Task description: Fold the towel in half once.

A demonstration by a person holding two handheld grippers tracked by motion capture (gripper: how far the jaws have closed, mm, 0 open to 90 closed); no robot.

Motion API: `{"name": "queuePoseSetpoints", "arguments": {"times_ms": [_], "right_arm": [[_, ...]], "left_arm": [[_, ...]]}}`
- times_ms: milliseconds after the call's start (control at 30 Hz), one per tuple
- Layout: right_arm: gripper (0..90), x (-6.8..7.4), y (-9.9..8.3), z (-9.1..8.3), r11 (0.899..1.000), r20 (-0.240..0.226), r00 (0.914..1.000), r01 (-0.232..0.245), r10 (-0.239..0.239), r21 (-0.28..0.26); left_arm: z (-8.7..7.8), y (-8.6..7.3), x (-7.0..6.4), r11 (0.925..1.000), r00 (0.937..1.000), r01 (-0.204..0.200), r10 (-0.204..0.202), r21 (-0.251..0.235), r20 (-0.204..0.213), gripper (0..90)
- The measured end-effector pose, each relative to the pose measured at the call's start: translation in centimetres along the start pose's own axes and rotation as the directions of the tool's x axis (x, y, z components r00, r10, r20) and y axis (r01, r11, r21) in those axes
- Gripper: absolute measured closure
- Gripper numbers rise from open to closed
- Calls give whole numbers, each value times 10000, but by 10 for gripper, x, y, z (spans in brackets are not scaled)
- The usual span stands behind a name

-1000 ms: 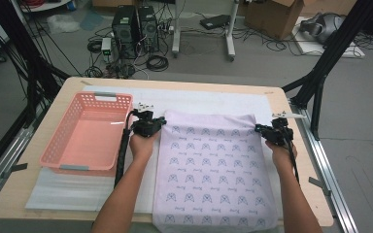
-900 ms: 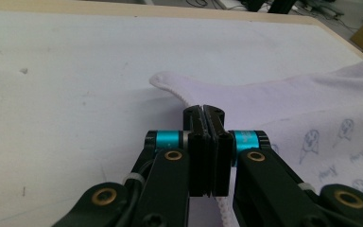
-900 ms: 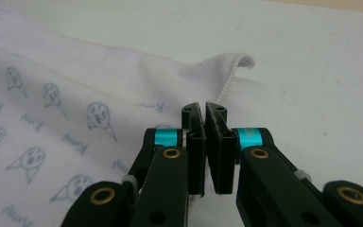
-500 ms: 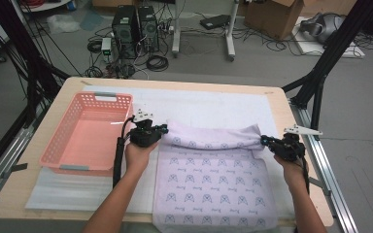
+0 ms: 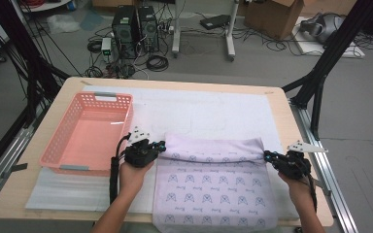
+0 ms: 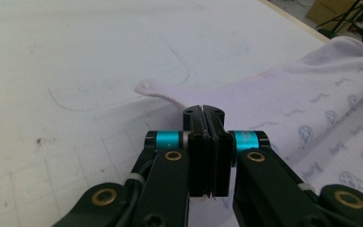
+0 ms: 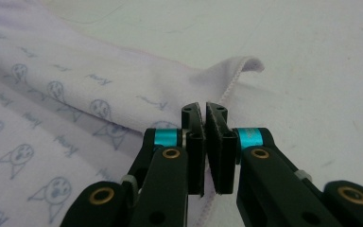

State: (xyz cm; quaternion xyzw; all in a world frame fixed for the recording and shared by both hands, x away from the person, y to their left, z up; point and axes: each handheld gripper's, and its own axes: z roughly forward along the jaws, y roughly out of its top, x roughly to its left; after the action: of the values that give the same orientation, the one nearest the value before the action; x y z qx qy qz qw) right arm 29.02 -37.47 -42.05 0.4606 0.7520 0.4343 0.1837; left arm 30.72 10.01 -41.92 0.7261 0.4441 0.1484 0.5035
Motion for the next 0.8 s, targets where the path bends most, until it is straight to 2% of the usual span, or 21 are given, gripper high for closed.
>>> {"name": "queuePoseSetpoints", "arguments": {"times_ms": [233, 367, 433, 467, 533, 567, 600, 700, 800], "right_arm": [[864, 12, -12, -15, 9995, -51, 9998, 174, -173, 256], [864, 18, -23, -22, 9983, -33, 9995, 301, -300, 494], [852, 17, -27, -22, 9979, -66, 9998, 205, -202, 622], [828, 17, -28, -22, 9979, -68, 9999, 130, -126, 628], [687, 15, -27, -20, 9981, 41, 9998, -208, 206, 585], [644, 13, -25, -19, 9980, 113, 9990, -429, 425, 457], [607, 11, -22, -17, 9976, 147, 9982, -585, 579, 375], [538, 5, -9, -10, 9960, 436, 9959, -810, 793, 375], [494, -1, 5, 5, 9933, 561, 9945, -927, 888, 695]], "left_arm": [[-18, -24, -10, 9996, 9996, -209, 206, 173, 197, 883], [-20, -35, -14, 9989, 9991, -284, 271, 386, 339, 881], [-19, -37, -13, 9983, 9988, -394, 381, 427, 297, 870], [-17, -36, -11, 9987, 9992, -297, 285, 424, 284, 828], [-12, -32, -7, 9990, 9996, 50, -61, 445, 258, 645], [-9, -28, -5, 9986, 9989, 322, -336, 423, 314, 565], [-5, -25, -2, 9980, 9982, 470, -486, 431, 364, 523], [6, -16, 5, 9946, 9956, 929, -934, 455, 81, 451], [19, -9, 11, 9932, 9958, 914, -917, 721, 4, 462]]}}
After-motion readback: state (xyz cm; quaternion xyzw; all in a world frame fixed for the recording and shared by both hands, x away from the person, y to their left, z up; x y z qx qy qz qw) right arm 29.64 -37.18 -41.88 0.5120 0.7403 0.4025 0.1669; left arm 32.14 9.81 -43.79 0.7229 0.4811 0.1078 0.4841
